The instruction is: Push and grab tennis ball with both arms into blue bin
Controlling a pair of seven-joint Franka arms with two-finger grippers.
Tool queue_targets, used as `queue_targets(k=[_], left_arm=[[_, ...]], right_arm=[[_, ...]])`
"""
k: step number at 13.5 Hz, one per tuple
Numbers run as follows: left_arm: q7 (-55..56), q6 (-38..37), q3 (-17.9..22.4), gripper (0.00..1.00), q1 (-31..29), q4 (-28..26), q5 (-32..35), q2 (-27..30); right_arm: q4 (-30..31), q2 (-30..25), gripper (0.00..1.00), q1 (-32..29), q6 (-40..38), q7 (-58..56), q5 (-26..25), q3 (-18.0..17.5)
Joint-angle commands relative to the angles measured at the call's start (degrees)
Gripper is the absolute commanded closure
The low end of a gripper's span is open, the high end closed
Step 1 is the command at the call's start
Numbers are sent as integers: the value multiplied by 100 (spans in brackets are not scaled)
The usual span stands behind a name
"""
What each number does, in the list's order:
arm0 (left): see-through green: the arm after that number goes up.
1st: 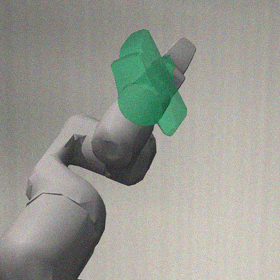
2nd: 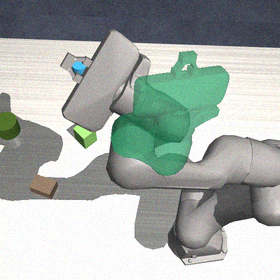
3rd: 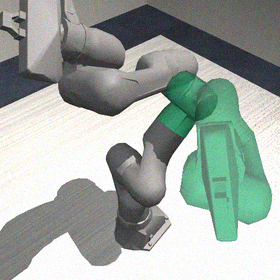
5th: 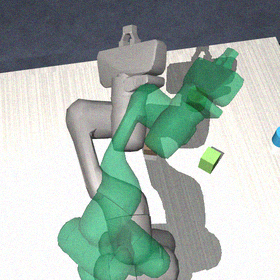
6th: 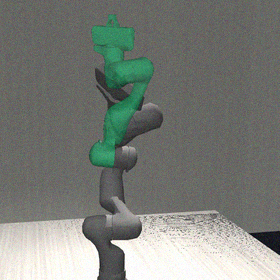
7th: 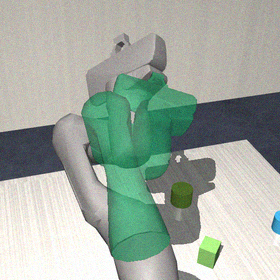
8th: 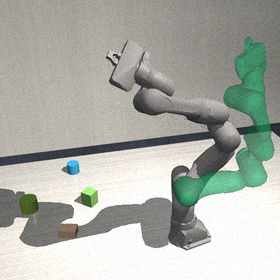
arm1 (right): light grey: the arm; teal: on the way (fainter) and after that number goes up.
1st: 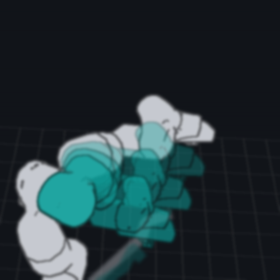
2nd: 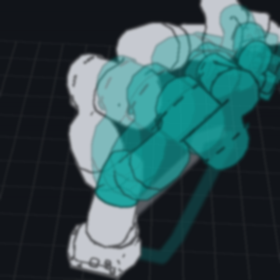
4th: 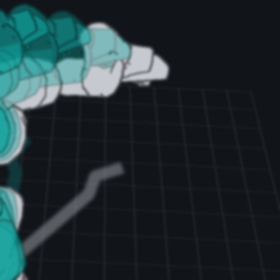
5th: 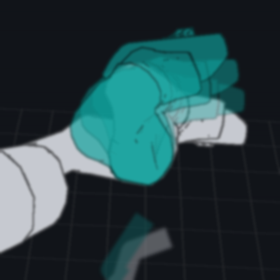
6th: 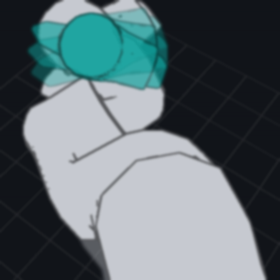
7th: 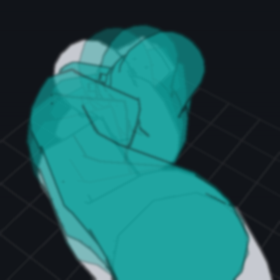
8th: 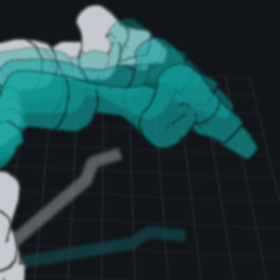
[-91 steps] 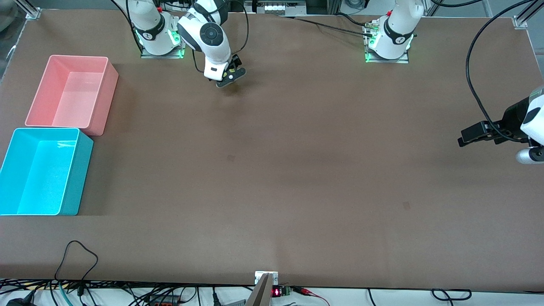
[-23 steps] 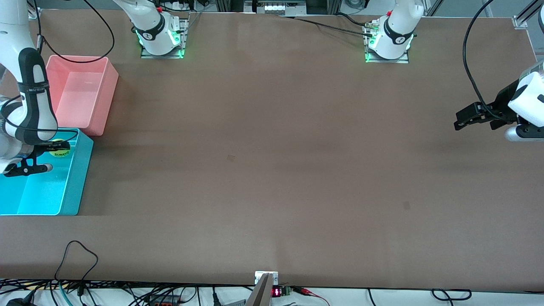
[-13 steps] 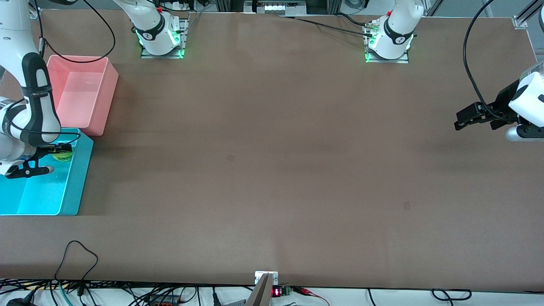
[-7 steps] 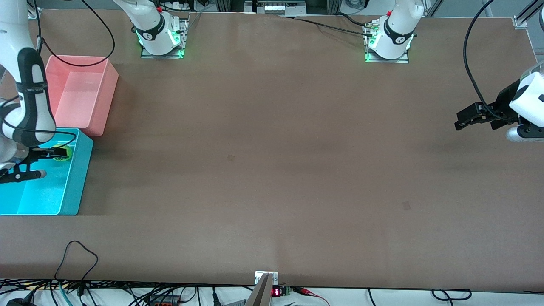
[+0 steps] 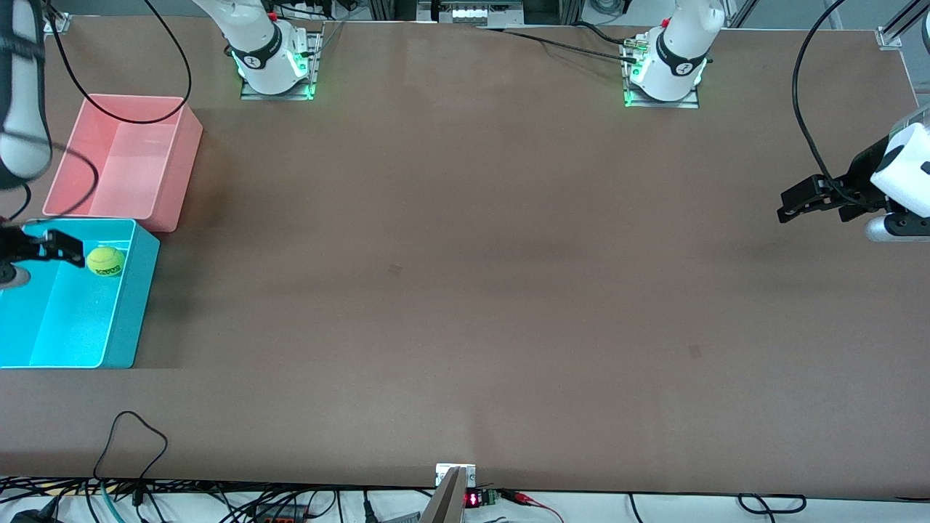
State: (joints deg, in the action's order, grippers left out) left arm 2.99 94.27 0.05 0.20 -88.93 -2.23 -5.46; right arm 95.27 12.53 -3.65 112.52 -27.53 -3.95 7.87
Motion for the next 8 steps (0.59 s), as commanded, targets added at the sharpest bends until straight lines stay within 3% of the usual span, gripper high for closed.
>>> queue_targets(k=[1, 4, 8], left_arm=[[-97, -23, 30, 0, 7, -1, -40, 46], [-105, -23, 56, 0, -2, -1, -40, 46], [-97, -14, 56, 0, 7, -1, -40, 46]], right_arm=[[185, -715, 0, 74, -667, 562, 226, -347], [167, -1164, 0, 215, -1214, 1371, 684, -540], [-69, -1315, 0, 224, -1776, 1979, 633, -760]])
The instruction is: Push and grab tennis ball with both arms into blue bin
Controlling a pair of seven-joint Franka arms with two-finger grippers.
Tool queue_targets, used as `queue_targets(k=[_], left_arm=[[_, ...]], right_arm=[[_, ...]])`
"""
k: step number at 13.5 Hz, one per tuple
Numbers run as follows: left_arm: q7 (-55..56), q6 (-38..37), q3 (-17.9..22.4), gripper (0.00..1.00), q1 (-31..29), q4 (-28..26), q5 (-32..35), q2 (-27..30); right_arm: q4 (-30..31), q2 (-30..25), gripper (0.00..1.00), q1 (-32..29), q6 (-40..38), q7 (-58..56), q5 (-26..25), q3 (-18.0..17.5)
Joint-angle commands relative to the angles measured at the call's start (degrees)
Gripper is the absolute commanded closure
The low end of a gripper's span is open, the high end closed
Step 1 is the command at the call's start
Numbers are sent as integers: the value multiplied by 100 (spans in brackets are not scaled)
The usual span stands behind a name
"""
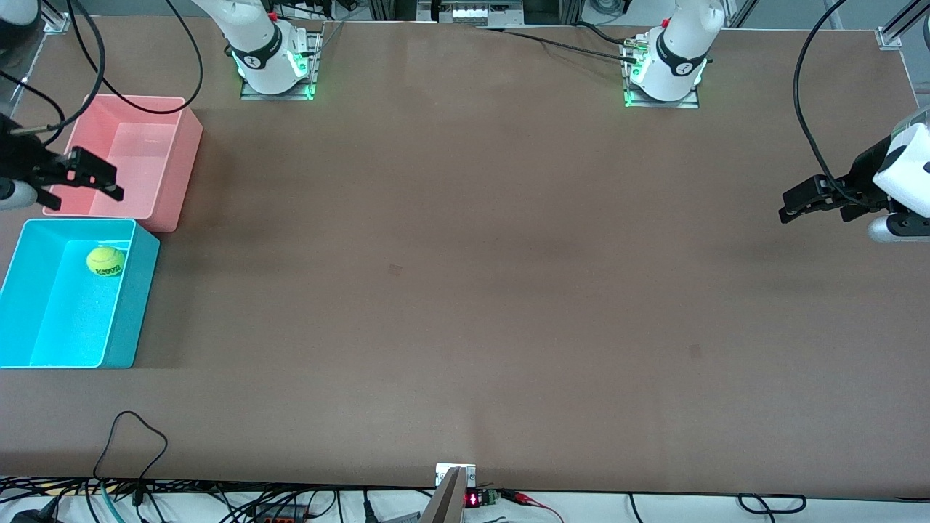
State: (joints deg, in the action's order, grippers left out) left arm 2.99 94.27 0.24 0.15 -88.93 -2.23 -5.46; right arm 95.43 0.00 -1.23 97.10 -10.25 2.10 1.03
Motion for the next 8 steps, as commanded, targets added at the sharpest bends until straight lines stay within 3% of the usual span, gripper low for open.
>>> queue_targets(k=[1, 8], left_arm=[[-97, -14, 29, 0, 11, 7, -40, 46], [-97, -76, -85, 0, 38, -281, 12, 326]], right_arm=[[-155, -61, 0, -17, -296, 304, 1, -94], [-182, 62, 0, 0, -411, 339, -69, -76]])
